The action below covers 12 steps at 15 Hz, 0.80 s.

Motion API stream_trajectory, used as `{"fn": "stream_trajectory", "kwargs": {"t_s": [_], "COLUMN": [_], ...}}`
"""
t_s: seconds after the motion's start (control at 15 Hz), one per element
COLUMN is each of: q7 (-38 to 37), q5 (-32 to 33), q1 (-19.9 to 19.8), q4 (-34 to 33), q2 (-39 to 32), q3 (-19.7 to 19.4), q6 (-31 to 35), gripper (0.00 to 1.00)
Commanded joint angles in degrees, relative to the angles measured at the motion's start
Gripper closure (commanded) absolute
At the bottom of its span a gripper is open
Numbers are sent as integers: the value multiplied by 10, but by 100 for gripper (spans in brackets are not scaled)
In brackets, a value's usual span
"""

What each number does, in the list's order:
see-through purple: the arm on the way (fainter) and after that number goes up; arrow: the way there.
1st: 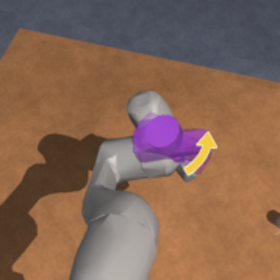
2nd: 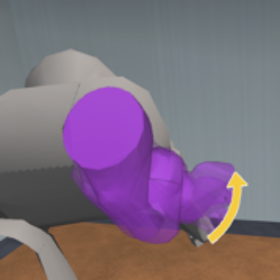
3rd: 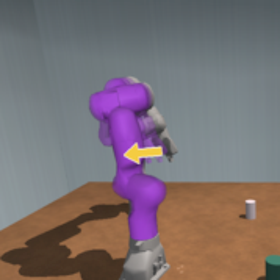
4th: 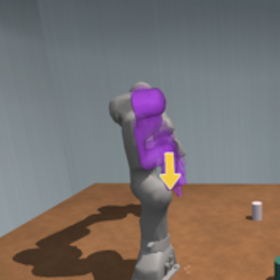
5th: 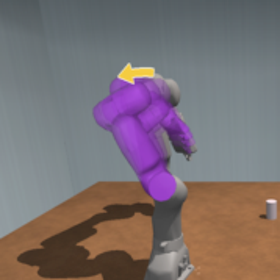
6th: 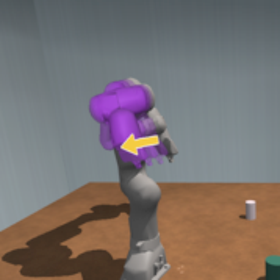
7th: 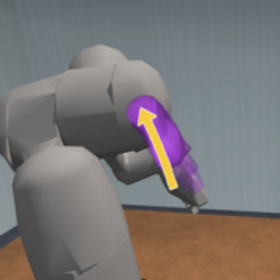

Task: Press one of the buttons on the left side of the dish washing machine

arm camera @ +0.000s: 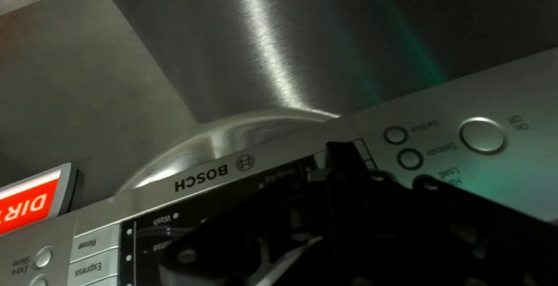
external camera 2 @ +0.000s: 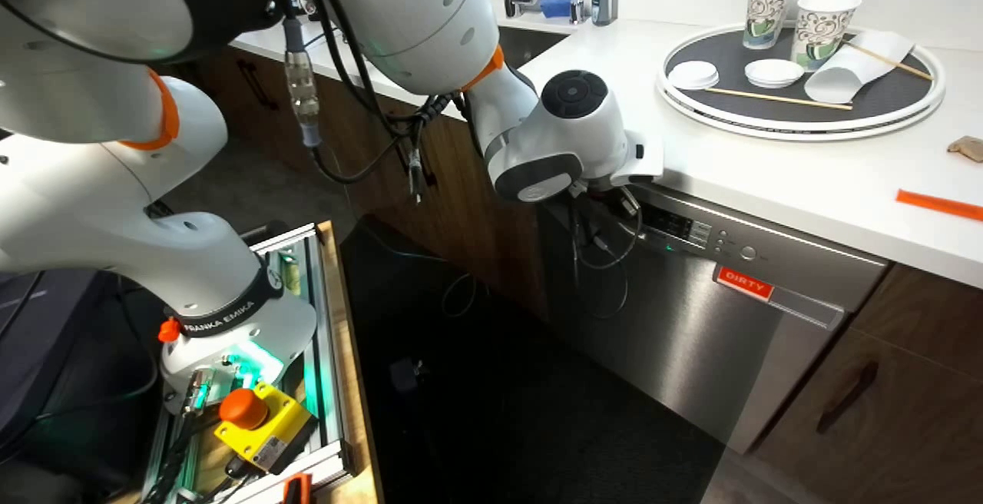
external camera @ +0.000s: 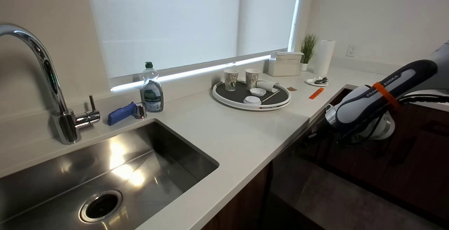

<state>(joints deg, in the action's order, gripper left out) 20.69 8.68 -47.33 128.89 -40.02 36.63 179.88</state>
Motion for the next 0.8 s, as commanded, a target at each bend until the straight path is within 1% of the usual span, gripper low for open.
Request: {"fn": "stream_trajectory", "kwargs": {"t_s": [0.0,0.07,0.13,0.27,0.4,0.47,0.73], "q7": [1,4,13,23,41,45,78], "q5": [19,21,26,31,39,43,58], "q1": [74,89,93,116,126,139,154], "q4": [-13,-15,-16,-18,-15,-12,-12], "q2": [31,37,36,42,46,55,60], "q3": [-67,-81,-85,-106,-113,-126,-133], "q6": [-2,-10,-15,-19,-22,-26,-43], "gripper": [100,100,100,100,100,100,100]}}
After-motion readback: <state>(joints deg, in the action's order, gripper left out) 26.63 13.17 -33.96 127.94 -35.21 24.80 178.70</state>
